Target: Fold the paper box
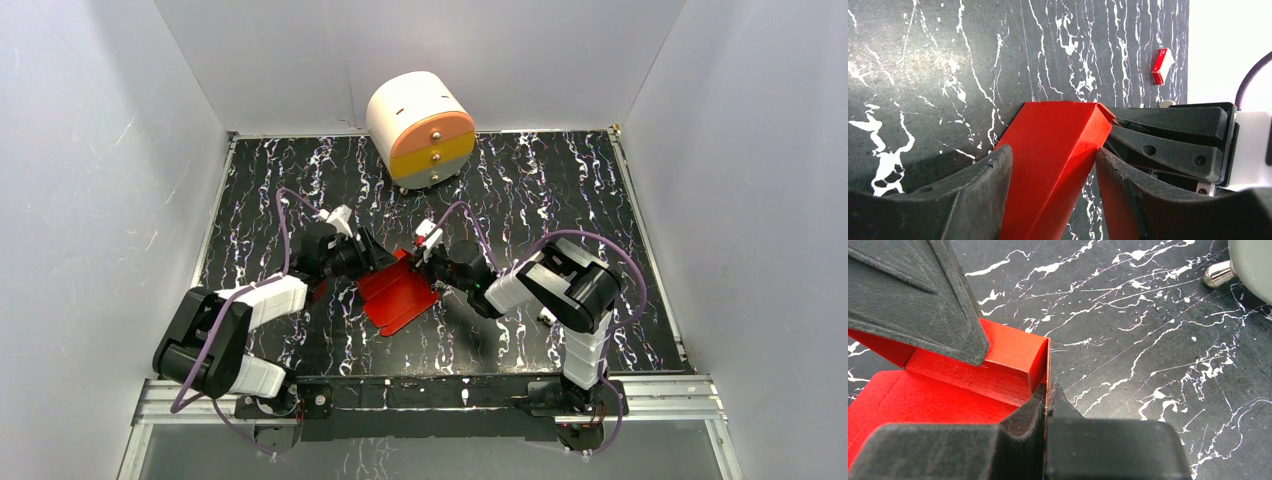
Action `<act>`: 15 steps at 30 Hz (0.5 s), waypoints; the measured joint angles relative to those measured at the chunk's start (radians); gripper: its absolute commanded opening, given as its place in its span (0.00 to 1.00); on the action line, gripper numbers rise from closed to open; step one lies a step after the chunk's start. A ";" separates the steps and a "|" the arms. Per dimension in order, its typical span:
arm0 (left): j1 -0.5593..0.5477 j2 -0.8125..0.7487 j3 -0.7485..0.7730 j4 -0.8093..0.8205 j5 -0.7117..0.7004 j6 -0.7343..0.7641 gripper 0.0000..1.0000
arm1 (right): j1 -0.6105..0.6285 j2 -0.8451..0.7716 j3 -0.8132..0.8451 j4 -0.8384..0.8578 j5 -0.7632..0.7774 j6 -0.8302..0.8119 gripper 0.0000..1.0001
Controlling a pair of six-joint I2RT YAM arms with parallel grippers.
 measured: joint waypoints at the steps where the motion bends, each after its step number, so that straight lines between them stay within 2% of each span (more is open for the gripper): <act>1: -0.001 0.008 0.004 0.004 0.001 0.000 0.57 | 0.000 0.000 0.000 0.000 -0.001 -0.002 0.07; 15: -0.010 0.040 0.019 0.019 -0.010 0.010 0.54 | -0.002 -0.006 -0.001 -0.018 -0.029 -0.051 0.27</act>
